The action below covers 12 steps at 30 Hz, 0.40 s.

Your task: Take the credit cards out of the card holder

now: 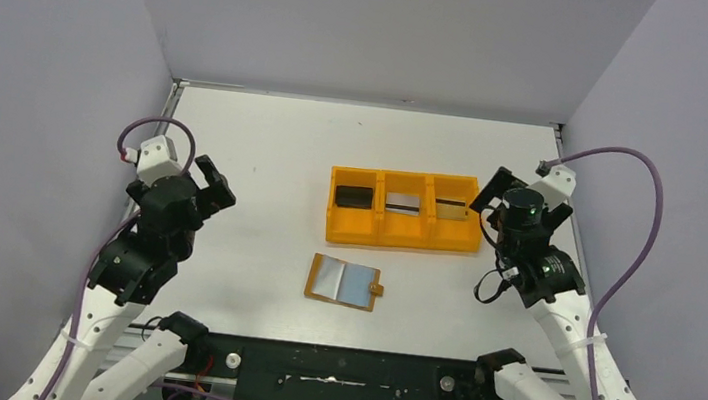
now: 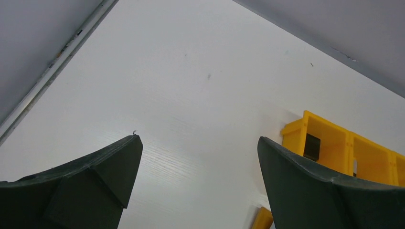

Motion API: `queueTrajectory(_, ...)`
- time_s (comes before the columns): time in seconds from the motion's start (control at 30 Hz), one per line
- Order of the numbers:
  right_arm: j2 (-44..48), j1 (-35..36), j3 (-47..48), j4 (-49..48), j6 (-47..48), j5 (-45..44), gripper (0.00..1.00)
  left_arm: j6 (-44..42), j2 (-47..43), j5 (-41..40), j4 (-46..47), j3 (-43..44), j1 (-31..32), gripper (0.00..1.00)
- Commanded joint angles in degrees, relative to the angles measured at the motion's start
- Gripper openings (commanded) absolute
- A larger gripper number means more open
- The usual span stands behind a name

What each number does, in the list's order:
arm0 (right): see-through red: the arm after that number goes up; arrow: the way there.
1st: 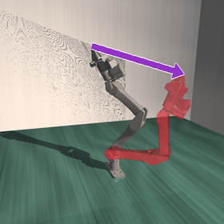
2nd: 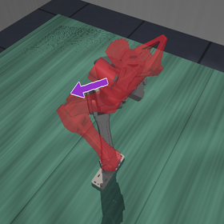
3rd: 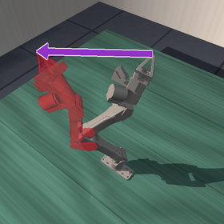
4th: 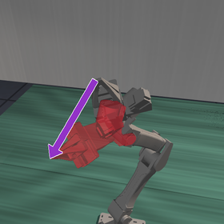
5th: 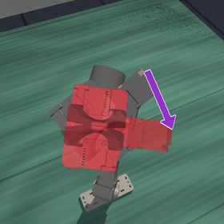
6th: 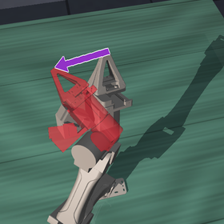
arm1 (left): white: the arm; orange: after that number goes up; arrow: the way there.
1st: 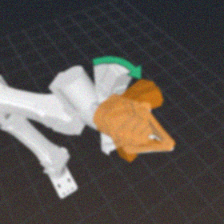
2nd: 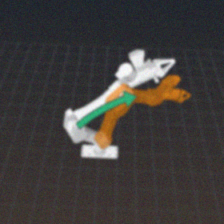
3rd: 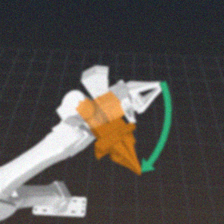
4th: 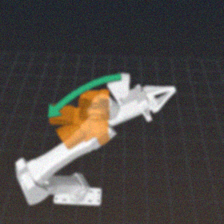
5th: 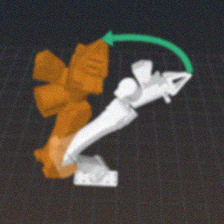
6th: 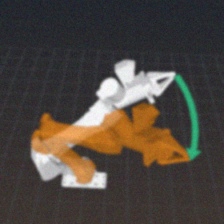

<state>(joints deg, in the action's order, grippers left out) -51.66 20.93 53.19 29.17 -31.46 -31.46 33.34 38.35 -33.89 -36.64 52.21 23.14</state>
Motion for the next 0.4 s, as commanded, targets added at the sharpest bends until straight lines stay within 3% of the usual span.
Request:
queueTrajectory(0.0, 3.52, -0.94, -1.63, -3.48, 7.38, 10.83, 0.98, 0.49, 1.45, -5.51, -4.77, 3.63, -0.37, 0.94)
queueTrajectory(0.37, 8.51, -0.95, -5.56, -3.38, 6.60, 16.61, 0.98, -0.49, 1.25, -7.28, -5.52, 4.04, -0.37, 0.94)
